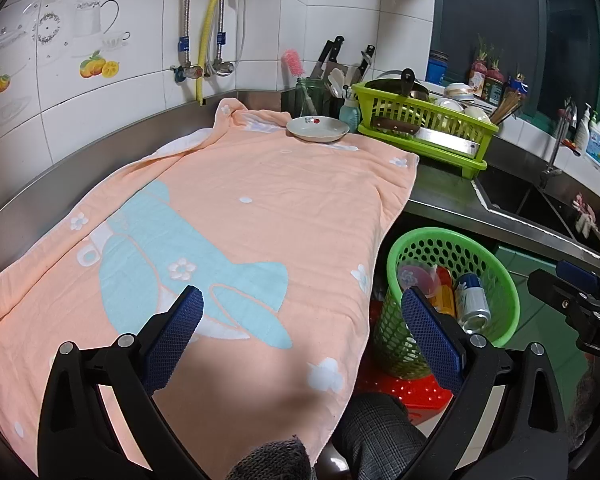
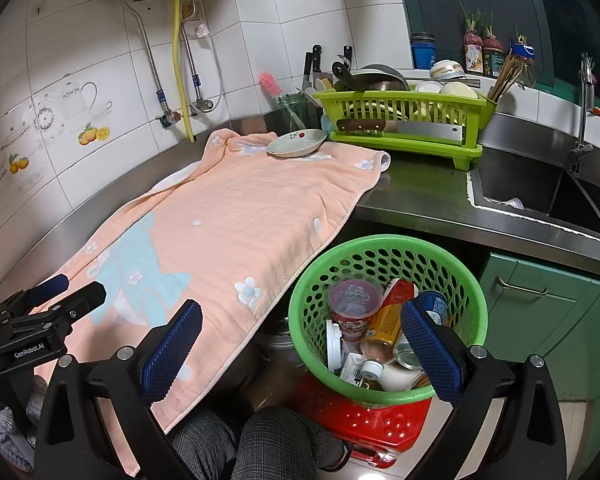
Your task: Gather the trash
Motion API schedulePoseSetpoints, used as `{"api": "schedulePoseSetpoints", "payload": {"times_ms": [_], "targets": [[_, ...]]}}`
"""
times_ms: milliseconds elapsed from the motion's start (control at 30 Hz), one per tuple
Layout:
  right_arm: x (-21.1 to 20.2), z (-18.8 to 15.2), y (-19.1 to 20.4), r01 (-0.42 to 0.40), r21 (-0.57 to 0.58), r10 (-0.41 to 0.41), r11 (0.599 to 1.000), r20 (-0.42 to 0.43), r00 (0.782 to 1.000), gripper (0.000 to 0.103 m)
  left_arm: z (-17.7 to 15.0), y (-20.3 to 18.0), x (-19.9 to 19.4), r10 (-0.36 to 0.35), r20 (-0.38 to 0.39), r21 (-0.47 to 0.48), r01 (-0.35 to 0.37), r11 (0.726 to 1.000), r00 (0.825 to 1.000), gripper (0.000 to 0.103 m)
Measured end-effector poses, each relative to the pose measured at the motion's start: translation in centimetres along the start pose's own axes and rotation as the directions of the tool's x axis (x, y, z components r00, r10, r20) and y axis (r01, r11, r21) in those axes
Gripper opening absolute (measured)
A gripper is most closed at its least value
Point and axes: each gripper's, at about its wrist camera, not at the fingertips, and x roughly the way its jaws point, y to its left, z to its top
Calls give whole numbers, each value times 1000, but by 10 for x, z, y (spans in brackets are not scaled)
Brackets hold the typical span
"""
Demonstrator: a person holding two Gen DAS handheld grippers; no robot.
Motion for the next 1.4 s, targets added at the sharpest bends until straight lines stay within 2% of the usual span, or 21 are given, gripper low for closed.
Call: {"api": "schedulePoseSetpoints", "payload": {"times_ms": [900,1400], "targets": [[0,0,1,1,-1,-1,1000,-2,1000,96,0,0,1,-4,-3,-6,4,1000,1000,98],[-1,0,3,2,3,-2,1000,7,1000,96,1,-5,-5,9,27,9,-10,1000,1000,98]]}}
